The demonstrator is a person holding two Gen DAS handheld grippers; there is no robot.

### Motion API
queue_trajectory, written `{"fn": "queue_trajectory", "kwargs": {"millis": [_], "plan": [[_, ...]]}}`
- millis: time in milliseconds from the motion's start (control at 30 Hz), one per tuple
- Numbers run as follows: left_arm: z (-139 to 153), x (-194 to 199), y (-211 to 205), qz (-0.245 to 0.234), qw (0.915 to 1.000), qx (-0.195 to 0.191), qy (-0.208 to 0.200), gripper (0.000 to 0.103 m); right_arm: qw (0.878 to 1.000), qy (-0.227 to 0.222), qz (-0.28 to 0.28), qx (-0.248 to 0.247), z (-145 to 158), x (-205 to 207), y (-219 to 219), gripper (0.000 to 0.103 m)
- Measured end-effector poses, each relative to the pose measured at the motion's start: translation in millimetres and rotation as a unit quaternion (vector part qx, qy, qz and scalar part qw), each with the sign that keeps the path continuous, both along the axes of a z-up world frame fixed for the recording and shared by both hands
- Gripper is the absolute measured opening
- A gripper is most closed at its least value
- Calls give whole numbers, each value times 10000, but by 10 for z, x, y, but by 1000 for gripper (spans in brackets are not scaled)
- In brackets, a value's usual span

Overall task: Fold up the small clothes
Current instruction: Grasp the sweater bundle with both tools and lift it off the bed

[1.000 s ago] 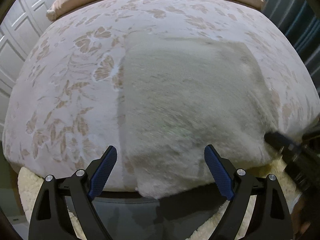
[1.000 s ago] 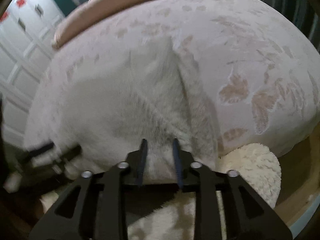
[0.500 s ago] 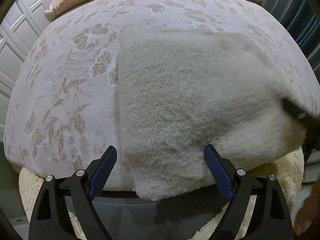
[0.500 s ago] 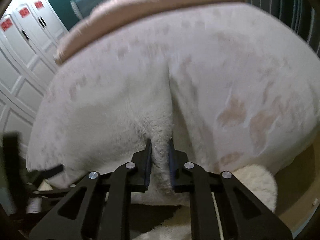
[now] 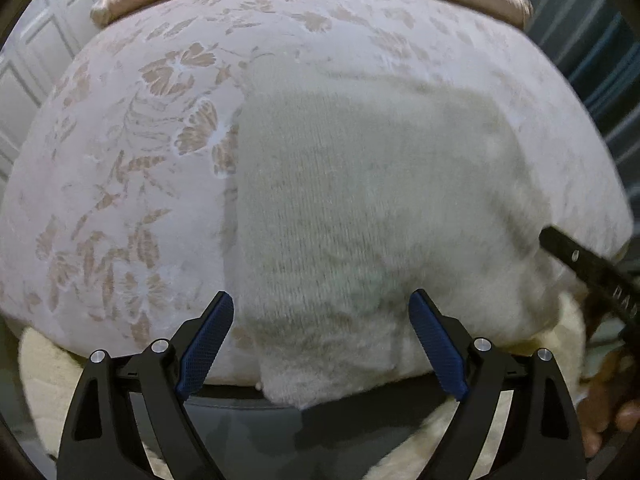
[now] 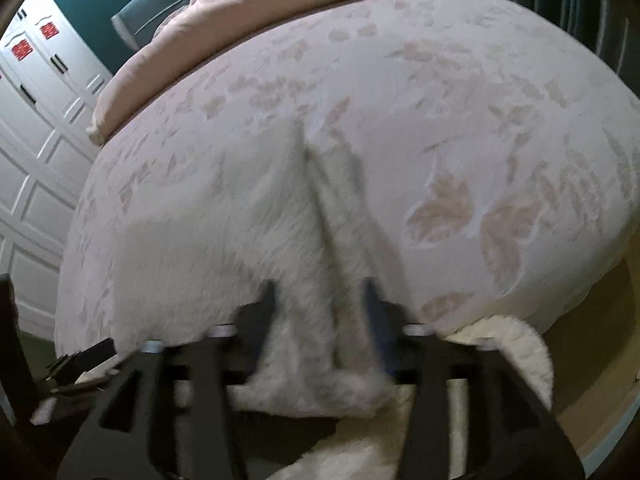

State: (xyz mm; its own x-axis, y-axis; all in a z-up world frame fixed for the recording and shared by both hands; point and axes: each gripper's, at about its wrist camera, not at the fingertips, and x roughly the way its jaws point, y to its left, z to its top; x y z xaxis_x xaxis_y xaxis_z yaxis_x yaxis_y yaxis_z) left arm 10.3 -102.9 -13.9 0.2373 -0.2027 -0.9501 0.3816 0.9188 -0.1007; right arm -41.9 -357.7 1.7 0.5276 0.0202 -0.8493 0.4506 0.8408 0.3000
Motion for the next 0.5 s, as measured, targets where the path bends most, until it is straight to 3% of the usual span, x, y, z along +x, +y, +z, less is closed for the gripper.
{"fn": "queue_trajectory", "kwargs": {"millis": [167, 367, 500], "plan": [[-45, 244, 92, 307, 9985, -385, 255, 89, 9986, 221, 47, 481, -228, 186, -140, 60], [-339, 500, 78, 327, 9939, -865, 599, 94, 9954, 390, 269, 834, -557, 390, -188, 90], [-526, 595, 82, 476, 9870, -1249, 894, 98, 9932, 367, 376, 1041, -652, 493, -191, 96]]}}
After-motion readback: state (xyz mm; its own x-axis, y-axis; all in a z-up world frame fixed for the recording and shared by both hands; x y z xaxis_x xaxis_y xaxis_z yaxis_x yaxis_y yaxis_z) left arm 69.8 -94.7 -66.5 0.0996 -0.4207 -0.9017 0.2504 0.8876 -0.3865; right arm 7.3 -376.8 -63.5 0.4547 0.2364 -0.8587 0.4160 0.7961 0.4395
